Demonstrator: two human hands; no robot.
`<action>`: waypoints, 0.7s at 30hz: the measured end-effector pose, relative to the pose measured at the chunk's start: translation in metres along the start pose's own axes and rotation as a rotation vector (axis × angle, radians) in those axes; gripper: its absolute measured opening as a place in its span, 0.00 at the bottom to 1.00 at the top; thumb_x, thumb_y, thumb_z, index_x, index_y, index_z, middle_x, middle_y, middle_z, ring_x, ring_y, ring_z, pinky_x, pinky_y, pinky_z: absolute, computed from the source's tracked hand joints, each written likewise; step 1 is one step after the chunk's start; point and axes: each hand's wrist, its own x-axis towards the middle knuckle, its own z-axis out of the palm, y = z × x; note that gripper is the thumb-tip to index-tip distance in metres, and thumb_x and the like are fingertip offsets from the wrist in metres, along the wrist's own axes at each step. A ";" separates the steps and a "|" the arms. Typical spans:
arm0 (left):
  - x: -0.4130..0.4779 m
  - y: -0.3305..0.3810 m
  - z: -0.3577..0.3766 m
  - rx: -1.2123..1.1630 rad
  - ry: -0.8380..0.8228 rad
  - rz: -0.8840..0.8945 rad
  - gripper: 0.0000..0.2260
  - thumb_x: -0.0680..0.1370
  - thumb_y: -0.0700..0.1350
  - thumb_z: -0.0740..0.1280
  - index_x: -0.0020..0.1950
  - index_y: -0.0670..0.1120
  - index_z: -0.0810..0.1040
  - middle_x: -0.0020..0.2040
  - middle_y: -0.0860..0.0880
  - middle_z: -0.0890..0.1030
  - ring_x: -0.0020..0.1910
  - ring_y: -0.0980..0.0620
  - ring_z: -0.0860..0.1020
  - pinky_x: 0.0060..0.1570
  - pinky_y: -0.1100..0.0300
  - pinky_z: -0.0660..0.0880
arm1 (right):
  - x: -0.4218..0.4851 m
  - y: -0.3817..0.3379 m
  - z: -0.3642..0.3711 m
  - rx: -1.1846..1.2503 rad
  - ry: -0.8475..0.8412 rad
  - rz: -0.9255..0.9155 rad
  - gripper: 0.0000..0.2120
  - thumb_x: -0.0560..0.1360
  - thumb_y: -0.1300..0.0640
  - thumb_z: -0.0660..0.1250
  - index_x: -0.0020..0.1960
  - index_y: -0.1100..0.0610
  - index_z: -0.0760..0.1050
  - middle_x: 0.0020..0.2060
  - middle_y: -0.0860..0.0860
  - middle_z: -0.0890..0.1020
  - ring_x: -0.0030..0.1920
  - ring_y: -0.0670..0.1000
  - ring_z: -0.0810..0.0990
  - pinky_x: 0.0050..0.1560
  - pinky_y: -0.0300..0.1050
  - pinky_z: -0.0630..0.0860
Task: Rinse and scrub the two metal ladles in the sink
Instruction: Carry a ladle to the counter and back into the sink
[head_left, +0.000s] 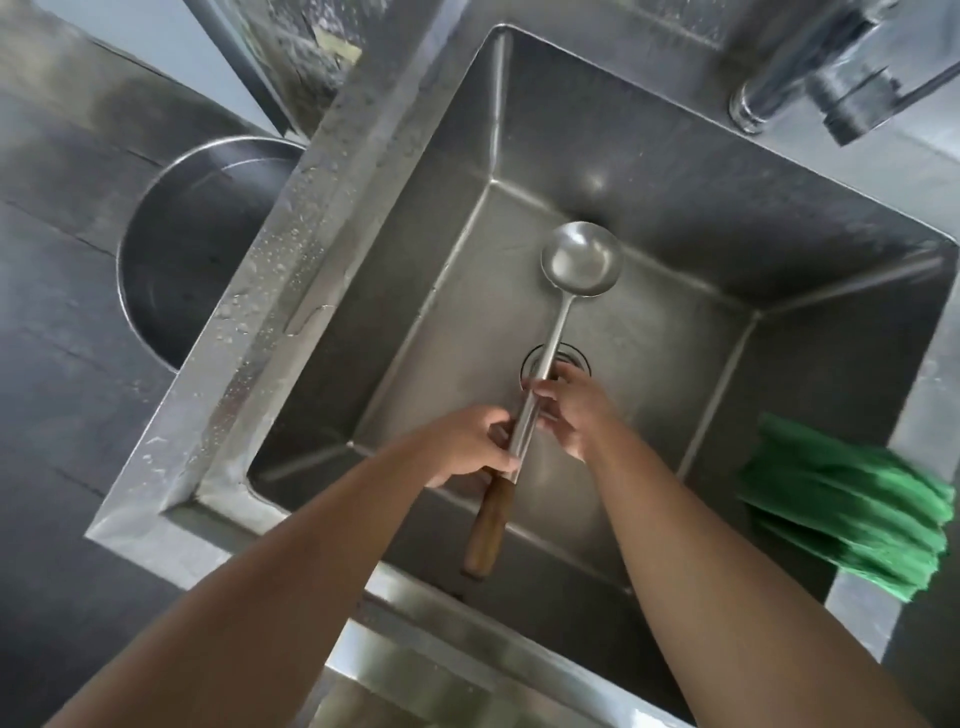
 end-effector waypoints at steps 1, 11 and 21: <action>-0.012 0.005 0.000 -0.058 -0.032 -0.011 0.09 0.75 0.30 0.70 0.49 0.42 0.76 0.41 0.46 0.81 0.40 0.48 0.83 0.38 0.52 0.82 | -0.007 0.000 0.000 0.003 -0.022 -0.005 0.11 0.77 0.71 0.62 0.52 0.57 0.74 0.42 0.54 0.81 0.39 0.51 0.79 0.34 0.44 0.77; -0.166 0.002 0.023 -0.164 0.007 0.126 0.15 0.76 0.30 0.69 0.59 0.41 0.71 0.49 0.41 0.78 0.49 0.39 0.80 0.51 0.39 0.81 | -0.144 0.008 0.036 -0.025 -0.180 -0.295 0.08 0.76 0.68 0.65 0.51 0.58 0.77 0.41 0.53 0.84 0.39 0.51 0.81 0.42 0.46 0.75; -0.363 -0.156 0.022 -0.350 0.222 0.322 0.19 0.77 0.29 0.66 0.67 0.38 0.72 0.51 0.42 0.78 0.52 0.40 0.81 0.53 0.40 0.80 | -0.289 0.109 0.184 -0.480 -0.511 -0.514 0.03 0.76 0.67 0.68 0.49 0.63 0.78 0.41 0.58 0.83 0.37 0.54 0.82 0.38 0.48 0.81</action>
